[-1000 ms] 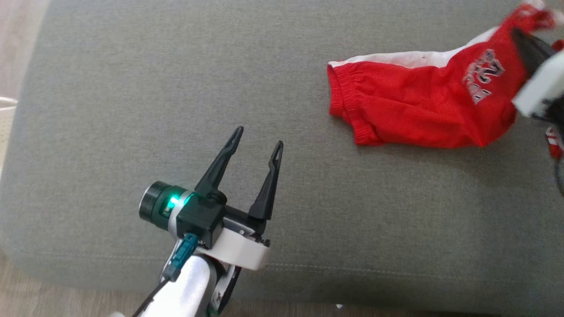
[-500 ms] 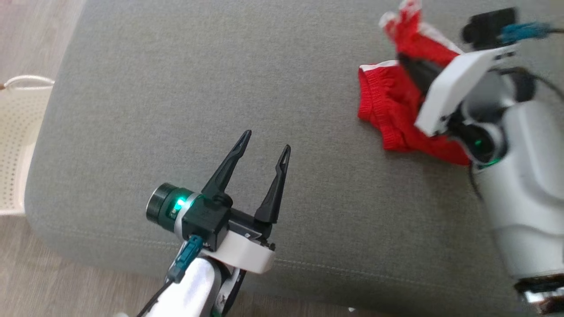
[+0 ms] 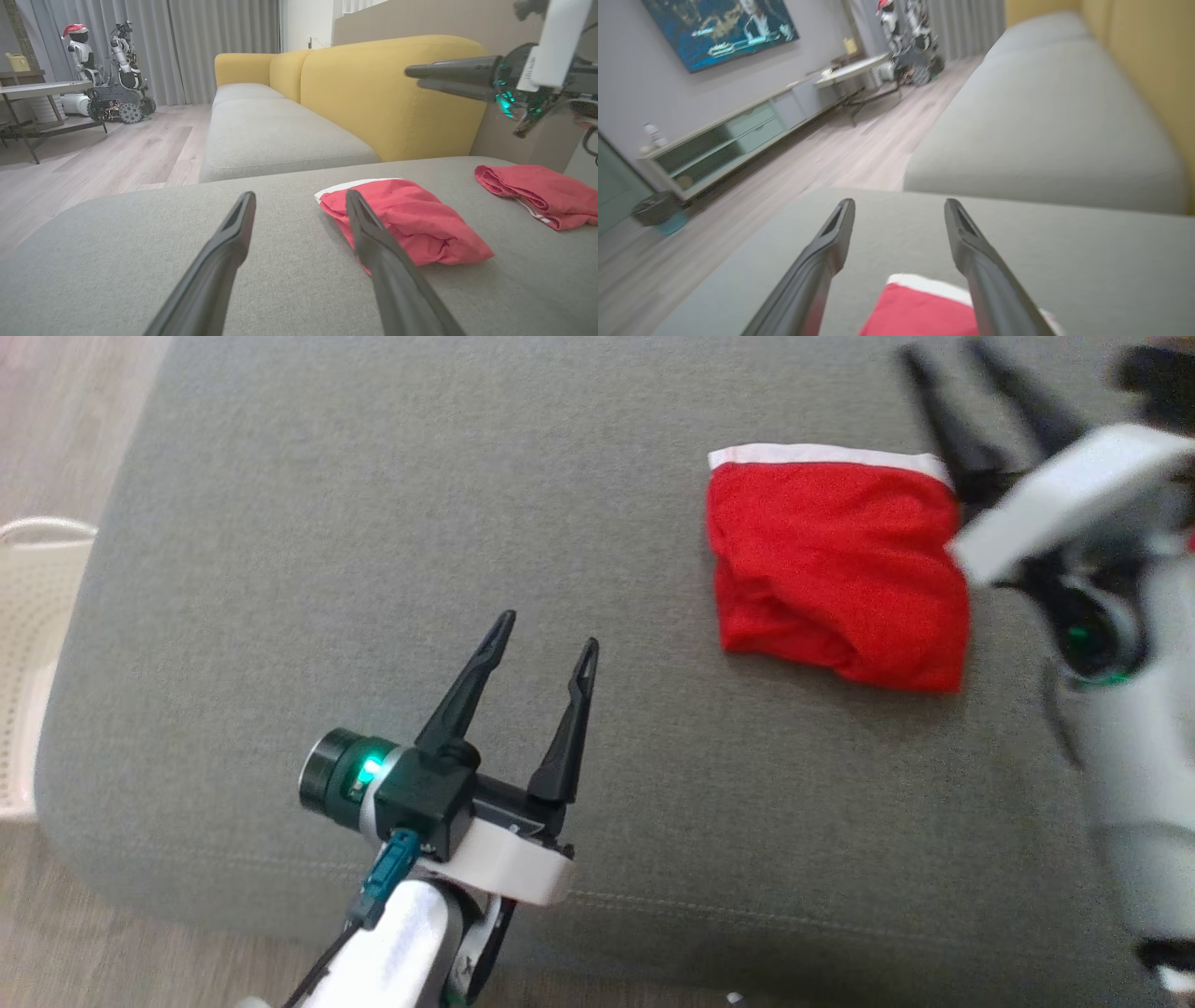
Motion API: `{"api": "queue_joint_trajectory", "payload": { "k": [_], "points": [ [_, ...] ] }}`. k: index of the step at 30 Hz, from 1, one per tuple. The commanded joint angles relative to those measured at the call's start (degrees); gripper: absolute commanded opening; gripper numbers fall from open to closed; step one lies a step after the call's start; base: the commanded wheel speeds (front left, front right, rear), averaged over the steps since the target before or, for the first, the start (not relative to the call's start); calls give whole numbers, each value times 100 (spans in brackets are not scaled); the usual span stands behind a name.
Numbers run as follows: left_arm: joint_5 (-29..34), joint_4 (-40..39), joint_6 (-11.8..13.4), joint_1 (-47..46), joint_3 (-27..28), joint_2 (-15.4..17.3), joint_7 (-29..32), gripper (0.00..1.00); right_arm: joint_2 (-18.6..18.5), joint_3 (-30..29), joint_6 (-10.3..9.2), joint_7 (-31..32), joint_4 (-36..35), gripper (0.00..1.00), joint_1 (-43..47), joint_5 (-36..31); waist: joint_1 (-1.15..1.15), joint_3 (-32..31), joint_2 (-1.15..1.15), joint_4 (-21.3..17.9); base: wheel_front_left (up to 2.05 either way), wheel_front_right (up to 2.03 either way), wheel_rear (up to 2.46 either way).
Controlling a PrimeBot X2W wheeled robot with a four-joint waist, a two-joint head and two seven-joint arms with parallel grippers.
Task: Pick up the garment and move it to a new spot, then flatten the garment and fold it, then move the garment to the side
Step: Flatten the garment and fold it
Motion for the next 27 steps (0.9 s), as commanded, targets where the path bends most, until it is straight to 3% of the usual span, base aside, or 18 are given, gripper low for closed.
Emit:
{"api": "queue_joint_trajectory", "payload": {
  "k": [1, 6, 15, 21, 27],
  "points": [
    [-19, -217, 39, -59, 221, -26, -29, 100, -161, -114, 26, -269, -357, 100, 252, -195, 0, -110, 0, -133, 0, 0, 0],
    [-101, -262, 41, 91, 377, -26, -29, 100, -320, -616, 26, -1023, -863, 100, 1127, -525, 0, -286, 0, -353, 0, 0, 0],
    [-175, -438, 104, 382, 856, -26, -29, 100, 67, -1051, 26, -3177, -1335, 100, 2901, -1342, 0, -453, 0, -669, 0, 0, 0],
    [16, -740, 75, 738, 1174, -23, -29, 100, 695, -1282, 26, -3375, -1750, 100, 3600, -1953, 0, -615, 0, -851, 0, 0, 0],
    [114, -729, 23, 1043, 1261, -24, -29, 100, 920, -1277, 26, -3377, -1914, 100, 4001, -2298, 0, -866, 0, -897, 0, 0, 0]
  ]
}}
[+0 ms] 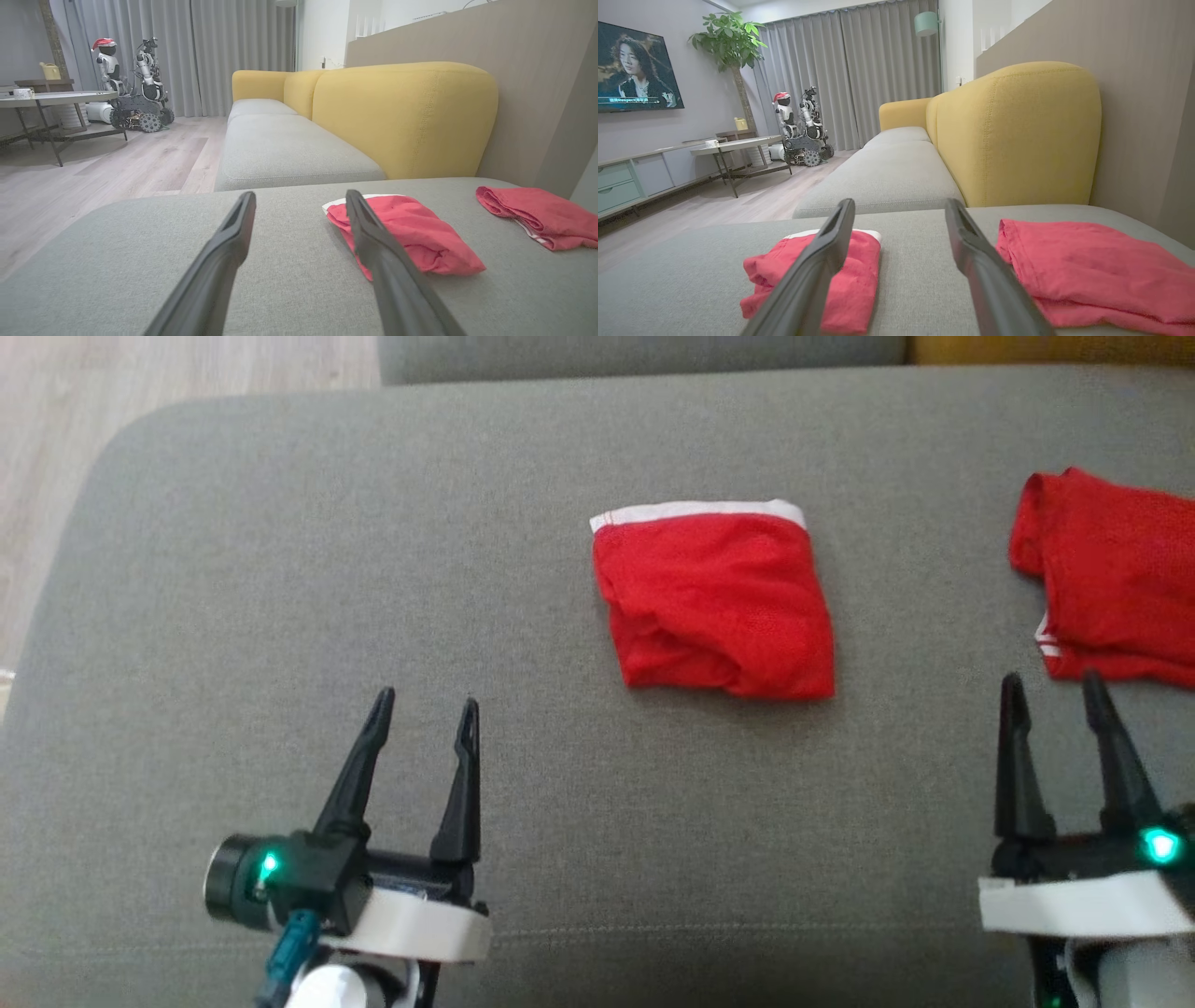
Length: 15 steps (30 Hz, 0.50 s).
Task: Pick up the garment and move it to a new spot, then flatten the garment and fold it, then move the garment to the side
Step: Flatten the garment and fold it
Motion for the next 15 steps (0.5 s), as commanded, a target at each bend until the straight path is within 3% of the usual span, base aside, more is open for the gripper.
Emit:
{"api": "queue_joint_trajectory", "payload": {
  "k": [1, 15],
  "points": [
    [60, -185, -26, -132, 194, -12, -29, 100, -4, 105, 26, -45, -220, 100, -31, -68, 0, -100, 0, -6, 0, 0, 0],
    [80, 120, 133, 171, 168, -14, -29, 100, 123, 55, 26, -46, -250, 100, 388, -162, 0, -495, 0, 106, 0, 0, 0]
  ]
}}
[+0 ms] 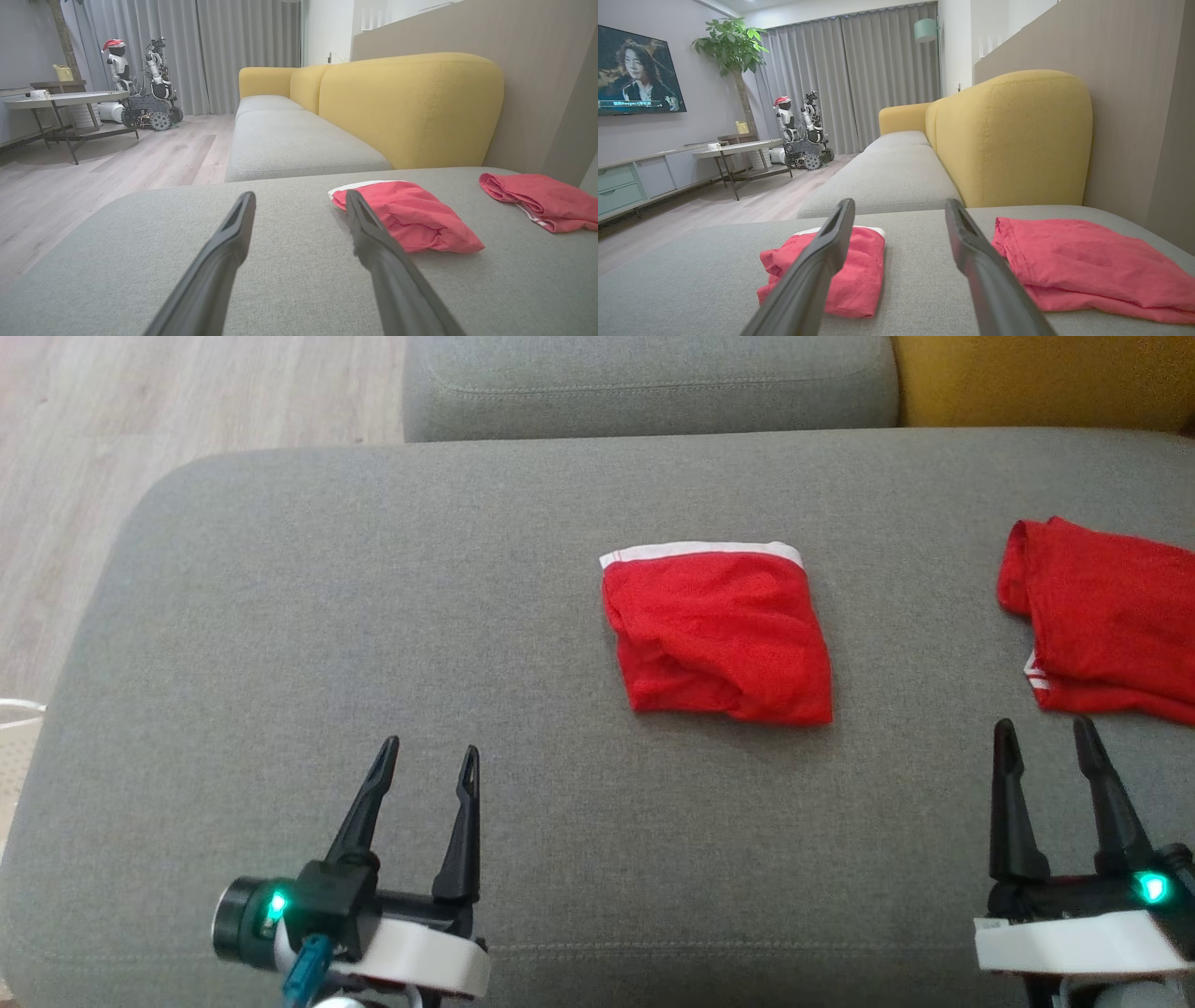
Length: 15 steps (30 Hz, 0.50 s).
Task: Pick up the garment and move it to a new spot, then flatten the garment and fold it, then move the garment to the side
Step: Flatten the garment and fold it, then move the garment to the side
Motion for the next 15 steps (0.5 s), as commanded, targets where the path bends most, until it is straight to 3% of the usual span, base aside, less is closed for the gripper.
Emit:
{"api": "queue_joint_trajectory", "payload": {
  "k": [1, 15],
  "points": [
    [-12, -143, 43, -136, 166, -16, -30, 100, -20, 113, 26, -46, -188, 100, -62, -43, 0, -20, 0, 27, 0, 0, 0],
    [-23, -94, 0, -68, 183, -17, -30, 100, 8, 140, 26, -47, -83, 100, 40, 13, 0, -89, 0, 99, 0, 0, 0]
  ]
}}
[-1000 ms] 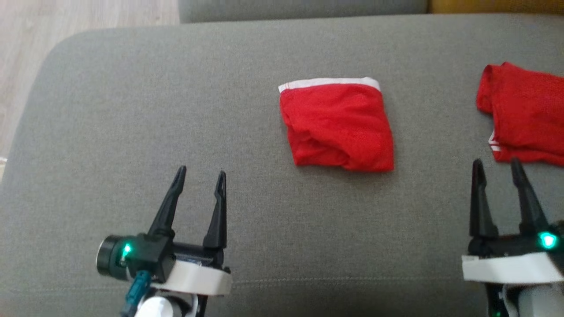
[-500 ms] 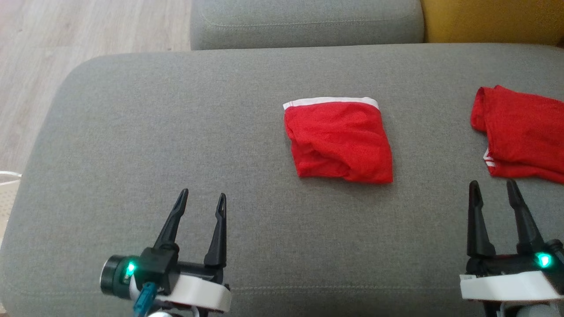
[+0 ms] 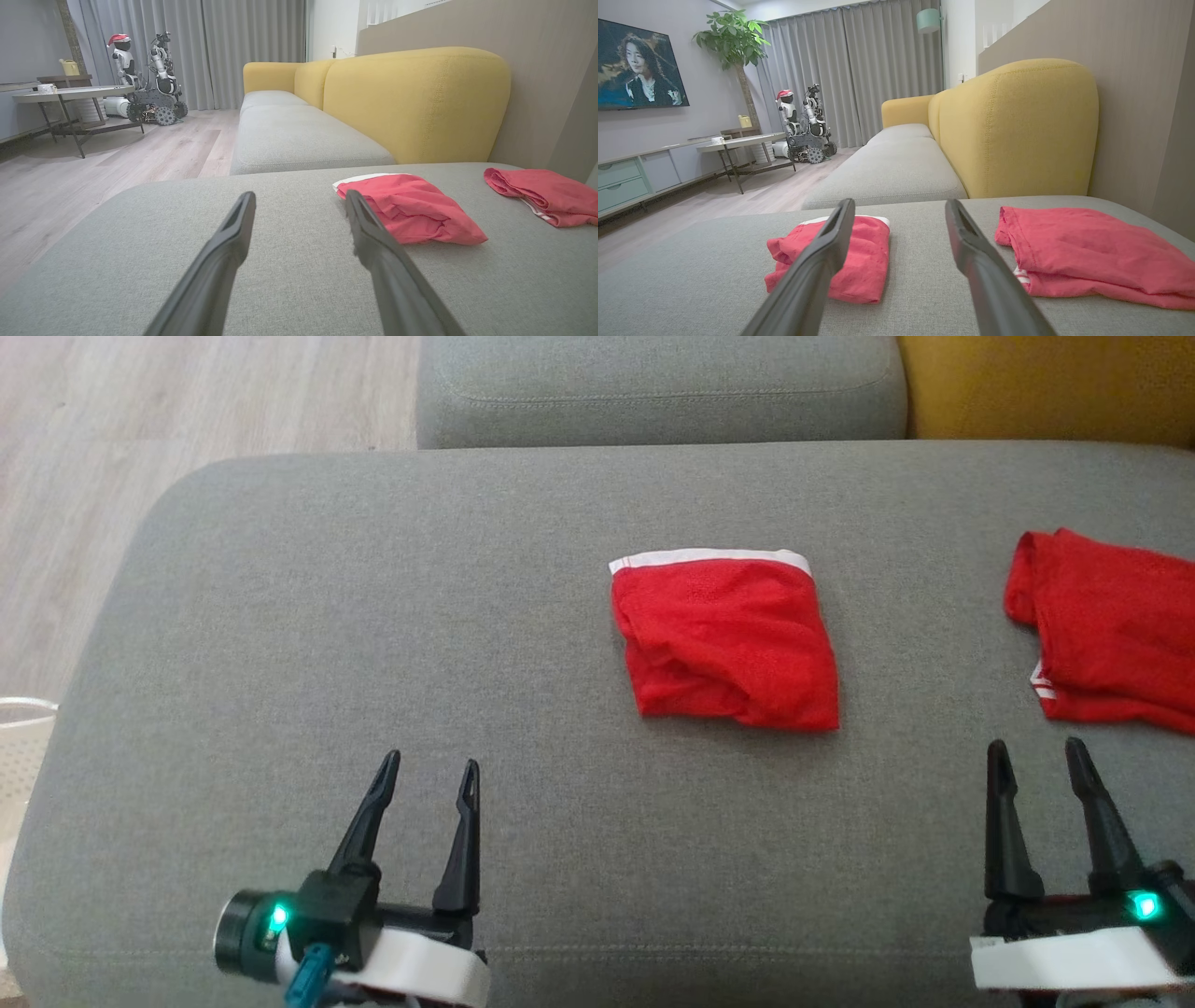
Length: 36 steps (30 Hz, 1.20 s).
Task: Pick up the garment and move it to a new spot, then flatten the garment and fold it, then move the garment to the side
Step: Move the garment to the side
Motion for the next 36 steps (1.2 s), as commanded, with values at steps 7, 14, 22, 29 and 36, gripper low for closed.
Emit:
{"api": "queue_joint_trajectory", "payload": {
  "k": [7, 14, 22, 29, 36],
  "points": [
    [-16, -185, 10, -183, 180, -17, -30, 100, -11, 131, 26, -47, -161, 100, -135, 11, 0, 28, 0, 57, 0, 0, 0],
    [-6, -171, -7, -229, 125, -17, -30, 100, 27, 105, 26, -47, -108, 100, -182, 167, 0, 96, 0, 175, 0, 0, 0],
    [34, -233, -35, -516, 1, -17, -30, 100, -89, 279, 26, -18, 1284, 100, -1427, 759, 0, 609, 0, 242, 0, 0, 0],
    [51, -223, -80, -838, -214, -17, -30, 100, -512, 344, 26, 642, 3128, 100, -3121, 1039, 0, 1052, 0, 370, 0, 0, 0],
    [62, -207, -110, -1151, -402, -17, -30, 100, -911, 1012, 26, 1243, 4327, 100, -4213, 1180, 0, 1439, 0, 555, 0, 0, 0]
  ]
}}
